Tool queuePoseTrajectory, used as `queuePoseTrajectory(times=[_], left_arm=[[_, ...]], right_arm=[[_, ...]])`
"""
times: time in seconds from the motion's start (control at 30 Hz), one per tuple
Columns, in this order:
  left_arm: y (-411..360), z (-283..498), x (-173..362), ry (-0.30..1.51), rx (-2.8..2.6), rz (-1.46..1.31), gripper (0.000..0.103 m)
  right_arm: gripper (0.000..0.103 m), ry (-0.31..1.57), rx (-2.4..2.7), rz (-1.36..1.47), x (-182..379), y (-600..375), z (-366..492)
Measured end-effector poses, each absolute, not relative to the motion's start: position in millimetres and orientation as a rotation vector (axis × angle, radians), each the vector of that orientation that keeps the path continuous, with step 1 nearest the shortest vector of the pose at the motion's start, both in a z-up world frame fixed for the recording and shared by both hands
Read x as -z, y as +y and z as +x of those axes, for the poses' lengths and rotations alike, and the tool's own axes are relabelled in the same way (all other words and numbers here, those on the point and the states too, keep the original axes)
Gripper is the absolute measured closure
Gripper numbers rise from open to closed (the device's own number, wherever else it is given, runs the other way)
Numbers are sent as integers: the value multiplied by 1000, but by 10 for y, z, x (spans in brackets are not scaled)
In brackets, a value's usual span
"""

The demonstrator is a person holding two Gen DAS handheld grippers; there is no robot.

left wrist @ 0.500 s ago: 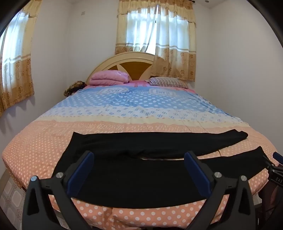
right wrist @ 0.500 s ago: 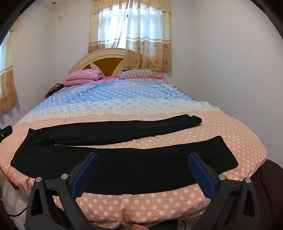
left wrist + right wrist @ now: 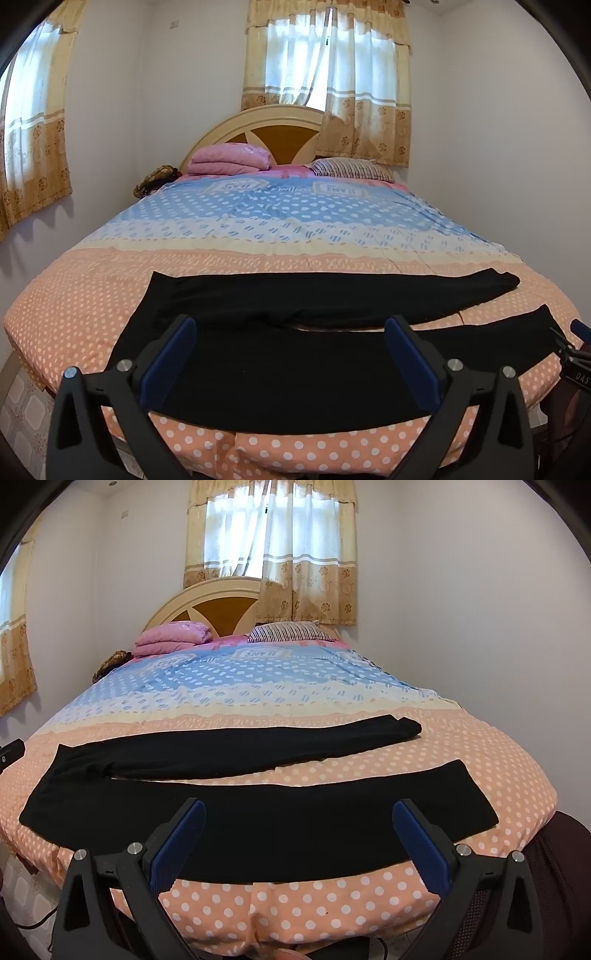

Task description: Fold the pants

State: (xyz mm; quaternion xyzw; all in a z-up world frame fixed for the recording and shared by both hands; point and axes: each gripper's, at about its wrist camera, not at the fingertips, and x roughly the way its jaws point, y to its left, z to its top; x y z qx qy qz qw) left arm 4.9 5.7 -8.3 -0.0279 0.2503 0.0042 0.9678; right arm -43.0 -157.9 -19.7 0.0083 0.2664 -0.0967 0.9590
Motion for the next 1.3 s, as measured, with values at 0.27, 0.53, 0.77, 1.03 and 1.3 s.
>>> queuePoseTrajectory(times=[0.27,0.53,0.77,1.03,1.3], left_arm=[[63,50,98,512,-9,-55,0],[77,68,134,523,-11,-57,0],[101,71,135,523,-12,-60,0],[125,76,142,524,-12,-64,0],[165,99,177,530,-15,-64,0]], right_arm=[[1,543,196,12,195,-1559,-425],[1,549,194,12,242,-1566,-407],[1,549,194,12,235,-1564,-404],[1,546,195,12,247,-1568,-402],[1,547,195,11,236,-1573,-413]])
